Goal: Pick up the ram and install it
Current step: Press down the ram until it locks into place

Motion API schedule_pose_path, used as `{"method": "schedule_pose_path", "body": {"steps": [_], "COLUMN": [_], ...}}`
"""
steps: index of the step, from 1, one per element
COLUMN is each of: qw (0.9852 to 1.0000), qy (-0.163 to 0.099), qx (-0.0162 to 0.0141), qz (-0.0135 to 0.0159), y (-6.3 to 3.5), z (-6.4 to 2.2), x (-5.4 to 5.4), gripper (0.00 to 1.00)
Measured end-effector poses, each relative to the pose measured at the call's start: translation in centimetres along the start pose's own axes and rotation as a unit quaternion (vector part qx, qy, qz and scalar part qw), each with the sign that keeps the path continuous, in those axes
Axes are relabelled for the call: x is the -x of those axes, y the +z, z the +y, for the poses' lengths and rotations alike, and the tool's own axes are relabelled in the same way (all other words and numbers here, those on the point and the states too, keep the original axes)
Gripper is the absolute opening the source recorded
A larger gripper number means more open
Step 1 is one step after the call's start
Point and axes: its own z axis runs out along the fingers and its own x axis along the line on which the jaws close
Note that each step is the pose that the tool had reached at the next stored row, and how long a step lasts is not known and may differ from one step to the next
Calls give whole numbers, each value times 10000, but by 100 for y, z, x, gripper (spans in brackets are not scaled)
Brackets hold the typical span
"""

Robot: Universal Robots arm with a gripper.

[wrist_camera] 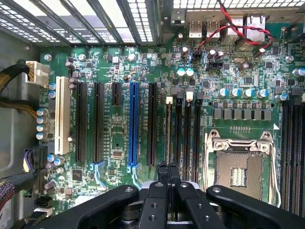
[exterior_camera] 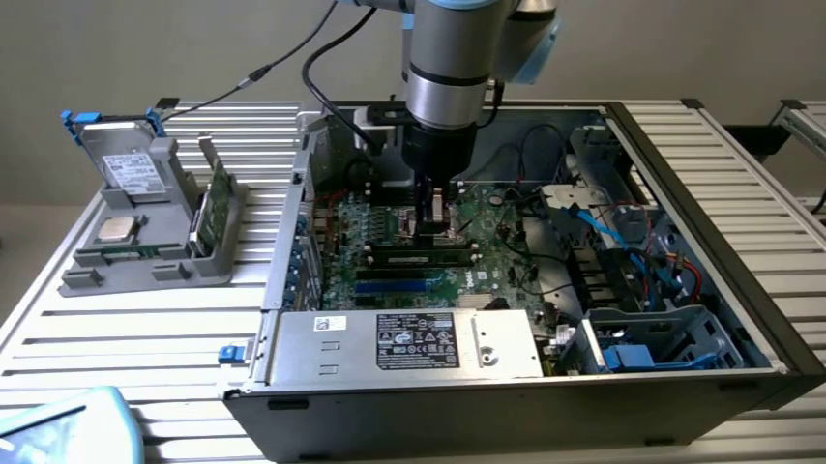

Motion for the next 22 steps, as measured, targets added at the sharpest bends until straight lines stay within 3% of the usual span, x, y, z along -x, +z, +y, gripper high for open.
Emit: {"method": "schedule_pose_path", "body": {"steps": [4, 10, 16, 22], "qw": [10000, 9989, 9962, 9920], "qy": [2, 458, 863, 1256], "qx": [1, 34, 62, 85], "qz": [0, -34, -59, -76], "y": [-1, 5, 5, 6], "z": [2, 3, 2, 3], "x": [-7, -7, -7, -7], "gripper": [11, 11, 11, 11]}}
